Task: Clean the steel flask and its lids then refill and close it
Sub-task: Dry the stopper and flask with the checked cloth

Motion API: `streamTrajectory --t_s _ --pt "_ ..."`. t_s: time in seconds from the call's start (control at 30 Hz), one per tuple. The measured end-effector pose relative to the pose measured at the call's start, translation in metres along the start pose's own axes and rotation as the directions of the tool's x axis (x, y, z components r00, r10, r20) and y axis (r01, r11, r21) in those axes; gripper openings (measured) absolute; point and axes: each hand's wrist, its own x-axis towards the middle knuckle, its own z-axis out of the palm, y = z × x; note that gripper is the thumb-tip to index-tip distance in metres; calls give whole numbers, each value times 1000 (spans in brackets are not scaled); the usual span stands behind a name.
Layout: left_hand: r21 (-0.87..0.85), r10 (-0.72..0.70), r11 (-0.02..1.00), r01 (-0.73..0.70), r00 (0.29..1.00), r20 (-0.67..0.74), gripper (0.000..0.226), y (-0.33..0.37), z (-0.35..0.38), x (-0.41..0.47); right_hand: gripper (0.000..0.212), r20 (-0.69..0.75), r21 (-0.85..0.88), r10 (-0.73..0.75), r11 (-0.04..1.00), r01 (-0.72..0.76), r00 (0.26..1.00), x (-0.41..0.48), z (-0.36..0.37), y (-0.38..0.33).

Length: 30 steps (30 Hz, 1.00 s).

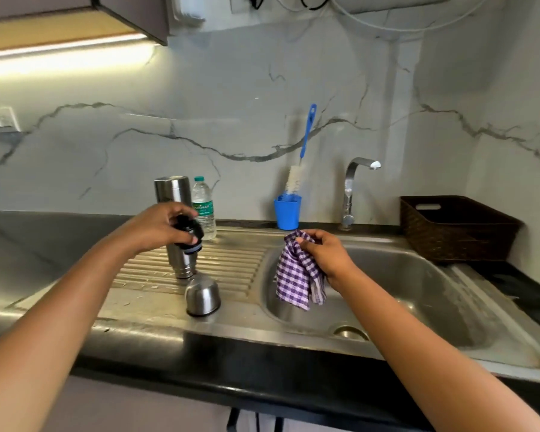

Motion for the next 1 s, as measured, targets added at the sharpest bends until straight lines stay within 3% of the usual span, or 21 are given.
streamTrajectory --t_s 0.1,0.2,0.63,0.77,0.83,0.9,0.97,1.0 --pt "128 -119 984 120 993 -16 41 -43 -8 -10 7 -13 117 65 991 -63 998 1 18 10" --pt "207 -186 962 176 982 26 37 -73 2 -19 8 -14 114 91 990 -88 996 0 31 20" --pt "264 -197 945 194 980 -15 52 -97 22 -19 5 53 79 63 995 -67 997 -7 36 30" --pt "282 -229 933 226 973 -23 84 -95 22 -20 5 60 84 67 994 -72 996 -6 33 32" --pt "309 -146 938 160 987 -70 103 -86 24 -22 5 60 89 70 993 -76 996 -6 33 32" --pt "382 56 924 -33 997 -50 100 -71 30 -24 5 58 90 71 993 -76 996 -5 33 32" --pt "410 170 886 -218 974 150 90 -57 41 -21 4 56 86 73 993 -77 996 -6 33 32" --pt "437 149 863 -254 954 260 87 -52 47 -17 4 55 84 73 993 -78 996 -6 33 32"
